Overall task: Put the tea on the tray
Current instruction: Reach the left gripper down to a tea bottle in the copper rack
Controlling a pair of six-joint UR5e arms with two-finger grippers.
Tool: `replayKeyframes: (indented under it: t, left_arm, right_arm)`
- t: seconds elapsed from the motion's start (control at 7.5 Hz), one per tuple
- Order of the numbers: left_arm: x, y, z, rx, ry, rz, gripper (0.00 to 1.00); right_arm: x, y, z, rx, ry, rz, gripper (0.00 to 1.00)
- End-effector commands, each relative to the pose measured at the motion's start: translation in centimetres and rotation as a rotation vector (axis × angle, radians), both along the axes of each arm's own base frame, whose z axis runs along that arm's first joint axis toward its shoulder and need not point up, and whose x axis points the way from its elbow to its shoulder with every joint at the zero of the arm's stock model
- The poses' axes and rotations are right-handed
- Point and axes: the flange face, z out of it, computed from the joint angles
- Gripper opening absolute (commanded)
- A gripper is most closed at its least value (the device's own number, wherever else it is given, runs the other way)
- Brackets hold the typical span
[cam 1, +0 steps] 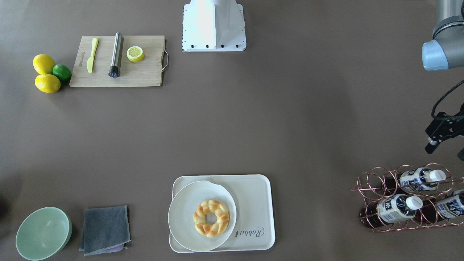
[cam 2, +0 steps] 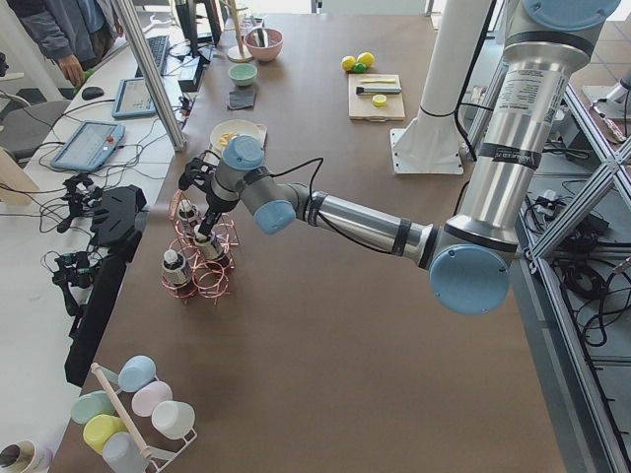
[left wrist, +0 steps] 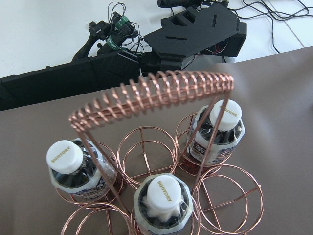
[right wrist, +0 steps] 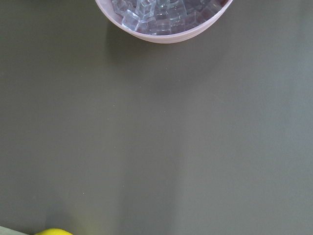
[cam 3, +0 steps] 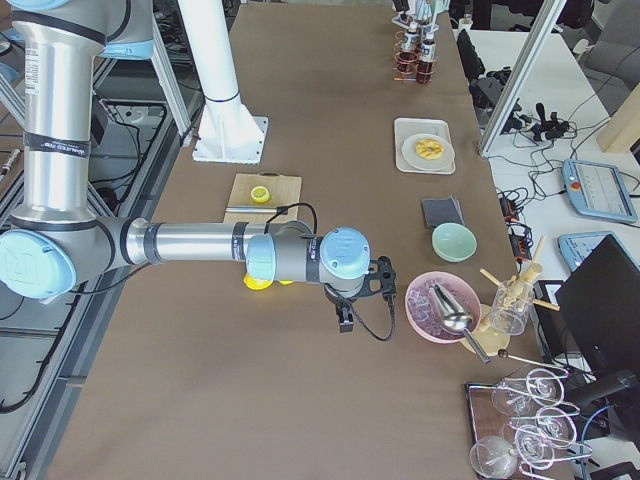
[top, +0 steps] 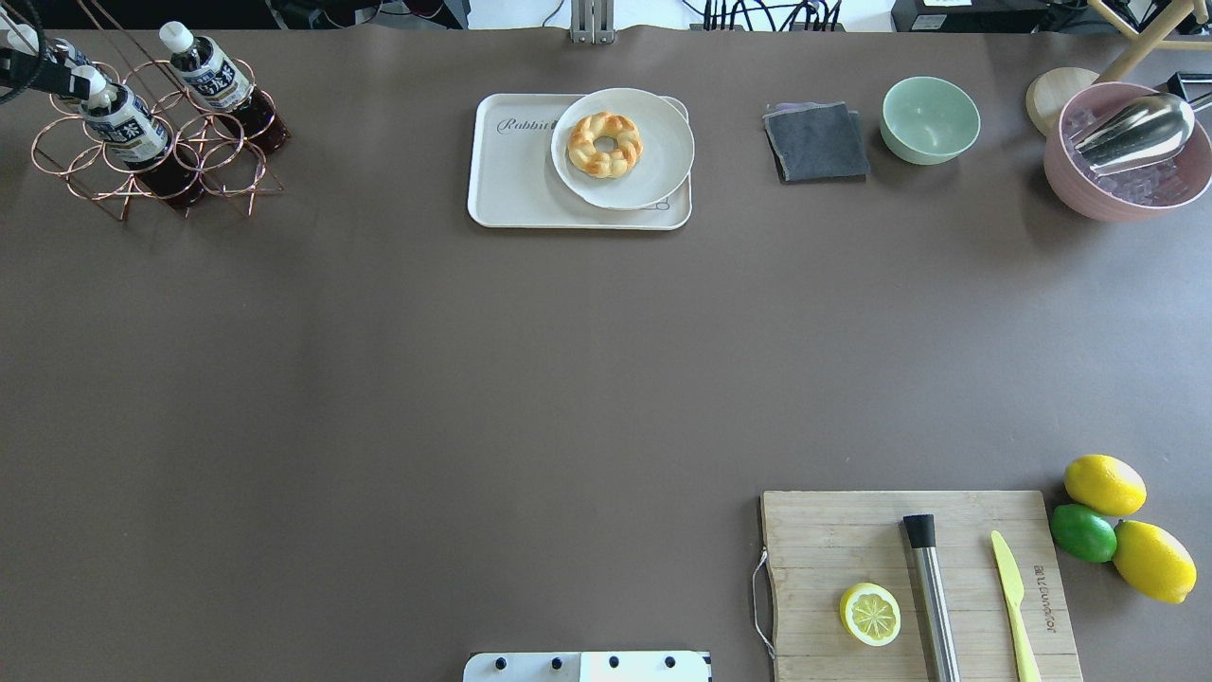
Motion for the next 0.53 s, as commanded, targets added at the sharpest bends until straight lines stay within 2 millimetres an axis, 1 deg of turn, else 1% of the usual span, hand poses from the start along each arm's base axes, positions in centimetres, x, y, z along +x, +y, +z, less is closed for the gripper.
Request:
replayKeyframes:
  t: [0.0, 0.13, 0.27, 0.4]
  left_arm:
    - [3.5, -1.8, -0.3, -0.015, -0.024, -0.024, 0.84]
    - [3.2, -2.1, 0.3, 0.003, -0.049, -0.009, 0.82]
    - [2.9, -2.6, 1.5, -0.001, -0.072, -0.004, 0.82]
    - [3.0, -3.3, 1.8, -0.009, -0.075, -0.004, 0.82]
  right_arm:
    - [-0.1, 0.0, 0.0, -0.002, -0.011, 0.000, 1.00]
    - [-0.2, 0.0, 0.2, -0.004, -0.011, -0.002, 1.00]
    - [-0.1, 0.1, 0.3, -0.001, -0.011, -0.004, 1.00]
    - [-0.1, 0.2, 0.3, -0.002, -0.011, -0.004, 1.00]
